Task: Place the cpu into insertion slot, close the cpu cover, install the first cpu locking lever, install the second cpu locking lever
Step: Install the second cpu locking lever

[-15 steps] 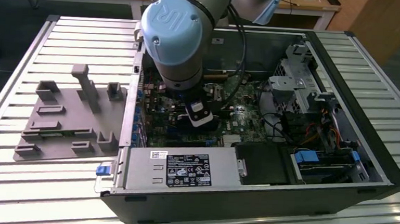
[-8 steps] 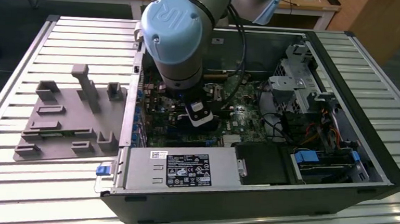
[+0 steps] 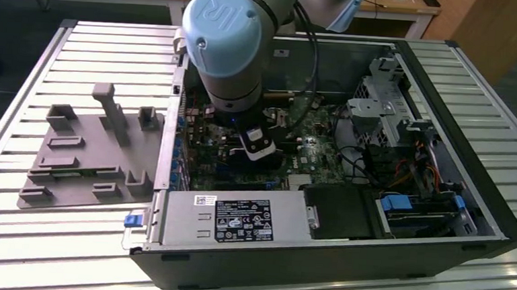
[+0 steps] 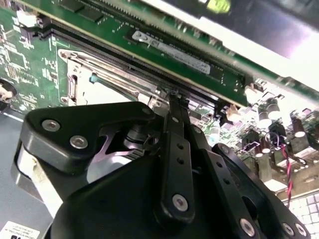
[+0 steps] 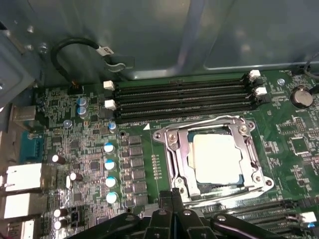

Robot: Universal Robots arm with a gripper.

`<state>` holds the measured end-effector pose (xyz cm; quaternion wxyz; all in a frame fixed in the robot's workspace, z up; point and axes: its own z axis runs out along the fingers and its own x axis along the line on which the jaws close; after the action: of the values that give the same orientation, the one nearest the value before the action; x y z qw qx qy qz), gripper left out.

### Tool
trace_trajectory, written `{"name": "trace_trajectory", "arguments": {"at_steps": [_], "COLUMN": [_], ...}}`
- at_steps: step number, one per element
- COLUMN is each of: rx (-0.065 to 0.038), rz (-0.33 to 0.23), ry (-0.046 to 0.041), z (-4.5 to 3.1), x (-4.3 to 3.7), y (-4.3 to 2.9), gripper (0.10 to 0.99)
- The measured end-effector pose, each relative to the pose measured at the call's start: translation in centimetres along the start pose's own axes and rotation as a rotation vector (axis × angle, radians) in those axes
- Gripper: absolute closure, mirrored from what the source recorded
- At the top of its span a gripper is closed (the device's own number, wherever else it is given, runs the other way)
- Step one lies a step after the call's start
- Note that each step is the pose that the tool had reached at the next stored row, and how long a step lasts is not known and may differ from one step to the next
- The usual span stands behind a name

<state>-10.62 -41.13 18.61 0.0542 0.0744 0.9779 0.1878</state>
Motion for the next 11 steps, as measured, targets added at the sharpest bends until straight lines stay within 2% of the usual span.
{"name": "trace_trajectory", "arguments": {"at_steps": [6, 11], "rx": [0.001, 0.017], "rz": [0.0, -0.003], "ry": [-0.0001, -0.0024], "z": [0.16, 0.17], "x": [0.07, 0.09], "y": [0.39, 0.4], "gripper": [0.98, 0.98]}}
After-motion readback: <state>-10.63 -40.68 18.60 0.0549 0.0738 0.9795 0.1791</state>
